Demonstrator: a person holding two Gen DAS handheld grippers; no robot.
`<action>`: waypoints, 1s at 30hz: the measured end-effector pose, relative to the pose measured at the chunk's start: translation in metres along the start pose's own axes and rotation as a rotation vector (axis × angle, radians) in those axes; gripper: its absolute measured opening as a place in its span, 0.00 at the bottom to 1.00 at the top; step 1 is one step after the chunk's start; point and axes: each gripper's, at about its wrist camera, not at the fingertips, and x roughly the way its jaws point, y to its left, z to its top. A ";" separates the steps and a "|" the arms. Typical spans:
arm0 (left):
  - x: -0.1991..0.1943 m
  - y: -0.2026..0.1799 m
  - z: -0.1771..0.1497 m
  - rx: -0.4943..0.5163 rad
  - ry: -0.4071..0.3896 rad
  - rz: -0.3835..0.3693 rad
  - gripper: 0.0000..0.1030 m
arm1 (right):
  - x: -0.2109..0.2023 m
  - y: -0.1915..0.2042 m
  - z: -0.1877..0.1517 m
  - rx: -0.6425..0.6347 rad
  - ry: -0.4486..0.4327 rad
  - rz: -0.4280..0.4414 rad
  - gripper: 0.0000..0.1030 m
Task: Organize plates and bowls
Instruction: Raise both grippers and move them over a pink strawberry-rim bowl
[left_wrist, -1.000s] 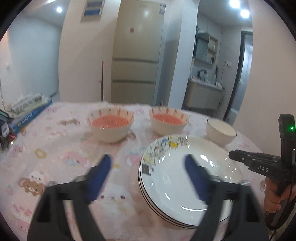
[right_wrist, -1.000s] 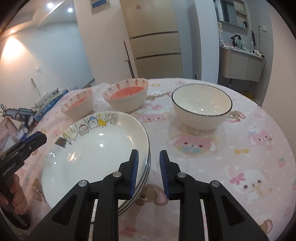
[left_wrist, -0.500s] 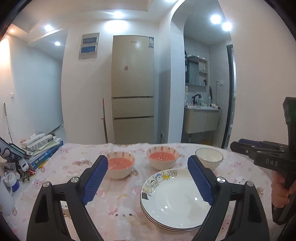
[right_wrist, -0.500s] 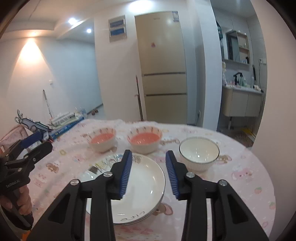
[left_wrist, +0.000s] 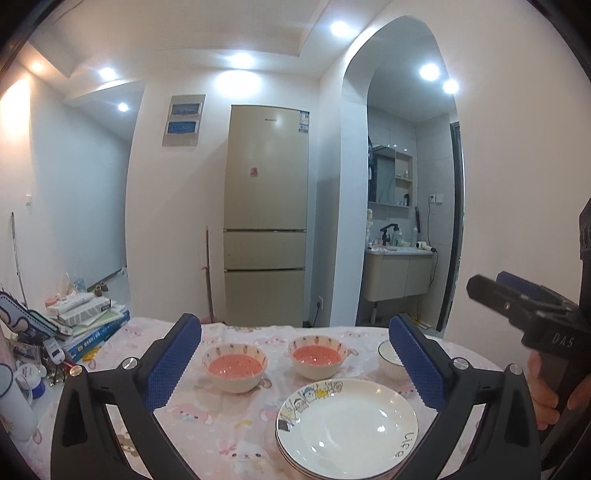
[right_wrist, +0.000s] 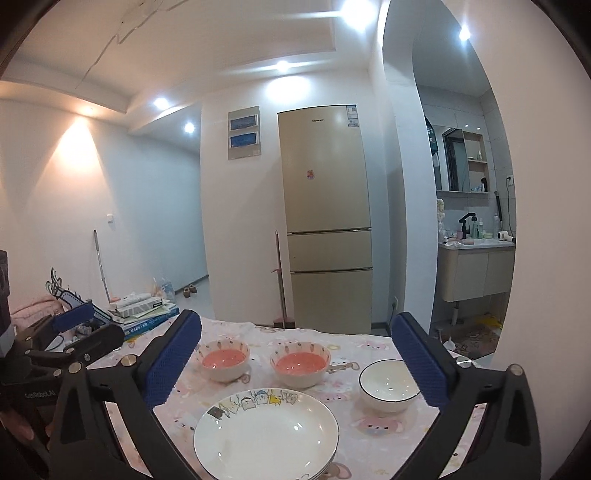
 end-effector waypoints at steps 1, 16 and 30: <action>0.002 0.000 0.000 0.004 -0.008 0.001 1.00 | 0.002 0.001 0.000 -0.006 0.000 -0.002 1.00; 0.062 0.033 0.021 -0.010 -0.095 0.032 1.00 | 0.060 -0.006 0.005 -0.002 -0.010 -0.111 1.00; 0.091 0.038 0.098 0.013 -0.085 0.053 1.00 | 0.107 0.015 0.101 0.021 0.042 -0.046 0.90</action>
